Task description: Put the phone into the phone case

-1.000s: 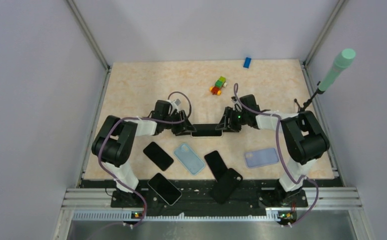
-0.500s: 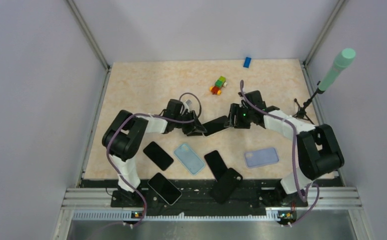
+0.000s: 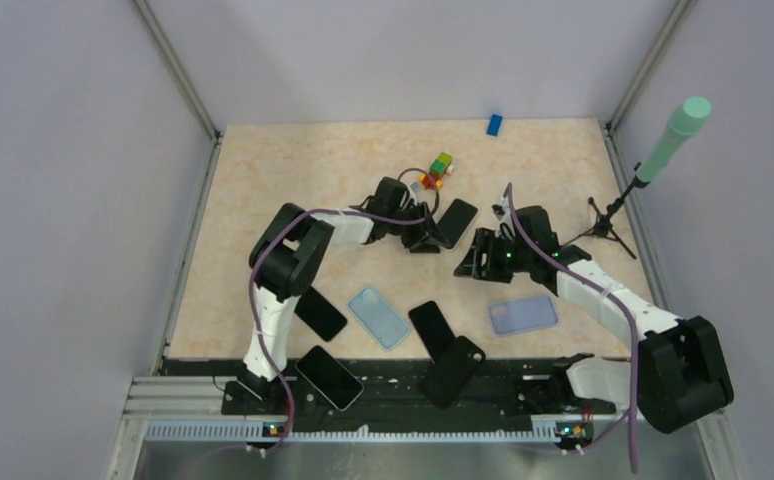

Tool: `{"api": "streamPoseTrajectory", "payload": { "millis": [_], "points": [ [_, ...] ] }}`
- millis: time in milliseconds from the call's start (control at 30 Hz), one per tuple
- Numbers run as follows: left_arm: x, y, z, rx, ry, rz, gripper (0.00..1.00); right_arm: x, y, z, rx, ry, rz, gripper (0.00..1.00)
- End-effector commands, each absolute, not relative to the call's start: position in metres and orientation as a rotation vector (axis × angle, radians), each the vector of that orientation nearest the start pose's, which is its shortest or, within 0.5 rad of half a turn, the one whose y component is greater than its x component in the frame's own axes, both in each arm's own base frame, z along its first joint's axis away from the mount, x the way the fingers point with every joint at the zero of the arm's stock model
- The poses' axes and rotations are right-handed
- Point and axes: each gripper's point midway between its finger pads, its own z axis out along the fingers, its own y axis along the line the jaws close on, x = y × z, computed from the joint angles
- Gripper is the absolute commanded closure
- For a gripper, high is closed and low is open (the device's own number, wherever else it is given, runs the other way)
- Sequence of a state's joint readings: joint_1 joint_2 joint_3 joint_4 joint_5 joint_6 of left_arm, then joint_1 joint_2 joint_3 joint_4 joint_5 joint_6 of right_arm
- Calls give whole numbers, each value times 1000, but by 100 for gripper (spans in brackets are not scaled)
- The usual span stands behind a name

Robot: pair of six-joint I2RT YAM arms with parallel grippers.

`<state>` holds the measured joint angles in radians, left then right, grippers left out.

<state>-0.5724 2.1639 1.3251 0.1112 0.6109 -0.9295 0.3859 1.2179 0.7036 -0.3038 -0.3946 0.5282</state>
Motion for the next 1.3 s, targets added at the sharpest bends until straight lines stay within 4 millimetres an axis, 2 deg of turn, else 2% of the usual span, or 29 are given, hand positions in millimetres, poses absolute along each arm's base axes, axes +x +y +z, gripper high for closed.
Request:
{"api": "streamPoseTrajectory", "payload": {
  "millis": [0, 133, 267, 433, 600, 733, 833, 1033, 1267],
  "points": [
    [370, -375, 50, -103, 2558, -1298, 58, 229, 195, 107, -10, 2497, 937, 41],
    [356, -349, 69, -29, 2522, -1168, 56, 218, 195, 107, -6, 2477, 993, 41],
    [329, -308, 82, 49, 2514, -977, 54, 206, 192, 103, 1, 2482, 1019, 41],
    [283, -248, 89, 97, 2539, -741, 54, 188, 192, 105, 33, 2486, 1086, 41],
    [232, -197, 88, 40, 2582, -603, 52, 173, 194, 110, 84, 2486, 1176, 41],
    [206, -183, 95, -4, 2568, -629, 51, 163, 191, 110, 123, 2479, 1193, 41],
    [197, -177, 97, -27, 2537, -647, 50, 156, 188, 112, 146, 2469, 1196, 41],
    [206, -169, 101, -6, 2484, -586, 45, 149, 185, 116, 183, 2438, 1208, 41],
    [219, -170, 96, 157, 2601, -446, 44, 153, 187, 109, 191, 2406, 1232, 41]
  ]
}}
